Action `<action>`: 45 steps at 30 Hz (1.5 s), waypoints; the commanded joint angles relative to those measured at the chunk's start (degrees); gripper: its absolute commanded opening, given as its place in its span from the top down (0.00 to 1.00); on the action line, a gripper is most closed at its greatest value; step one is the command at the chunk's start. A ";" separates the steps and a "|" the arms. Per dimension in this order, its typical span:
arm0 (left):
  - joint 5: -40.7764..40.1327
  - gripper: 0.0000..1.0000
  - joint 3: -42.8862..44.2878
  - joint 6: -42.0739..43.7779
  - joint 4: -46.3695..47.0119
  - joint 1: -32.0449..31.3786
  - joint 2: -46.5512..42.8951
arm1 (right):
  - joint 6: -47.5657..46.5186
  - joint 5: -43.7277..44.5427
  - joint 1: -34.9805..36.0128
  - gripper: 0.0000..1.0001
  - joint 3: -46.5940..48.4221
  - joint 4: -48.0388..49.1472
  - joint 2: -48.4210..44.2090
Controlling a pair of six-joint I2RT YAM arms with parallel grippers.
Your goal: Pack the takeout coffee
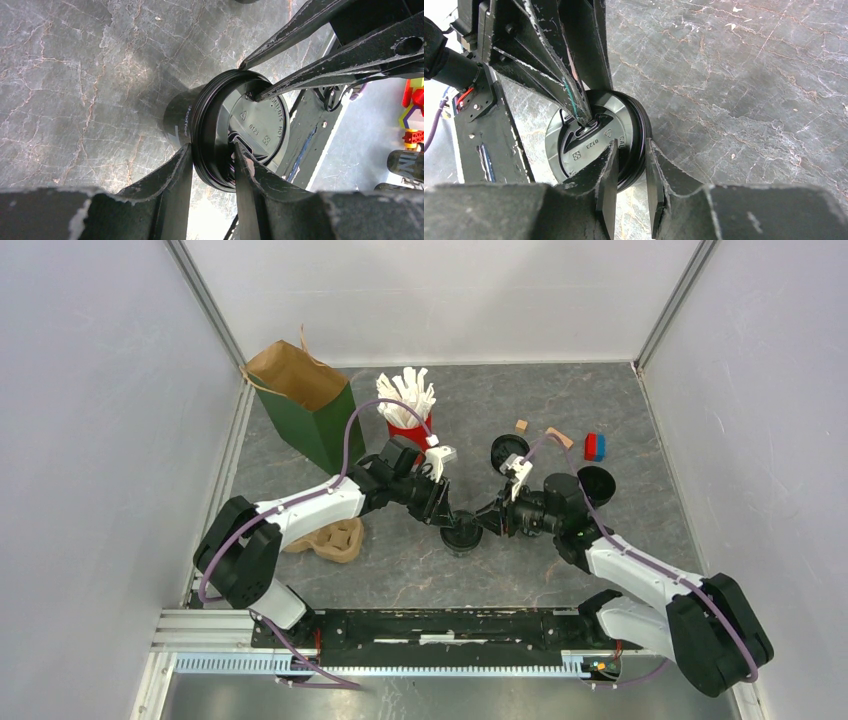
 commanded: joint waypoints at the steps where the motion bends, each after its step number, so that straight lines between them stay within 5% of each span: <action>1: -5.57 0.60 -2.20 3.61 -4.25 -0.29 1.91 | -0.32 3.67 -0.78 0.68 0.50 -14.02 1.25; 7: -4.14 0.59 -1.91 3.57 -4.07 -0.38 1.97 | -1.27 4.36 -1.90 0.54 12.97 -22.76 -2.95; 25: 0.42 0.53 1.37 7.40 -3.46 -0.56 4.31 | -6.84 -6.32 -2.00 0.56 14.75 -22.36 5.63; 38: -6.94 0.18 2.54 -5.54 -0.91 -0.47 -2.61 | -0.77 -1.51 -1.85 0.60 8.63 -18.61 2.46; 45: -7.52 0.10 -4.24 -16.94 5.82 -0.37 -10.40 | 3.24 1.24 -1.73 0.60 6.71 -15.84 0.32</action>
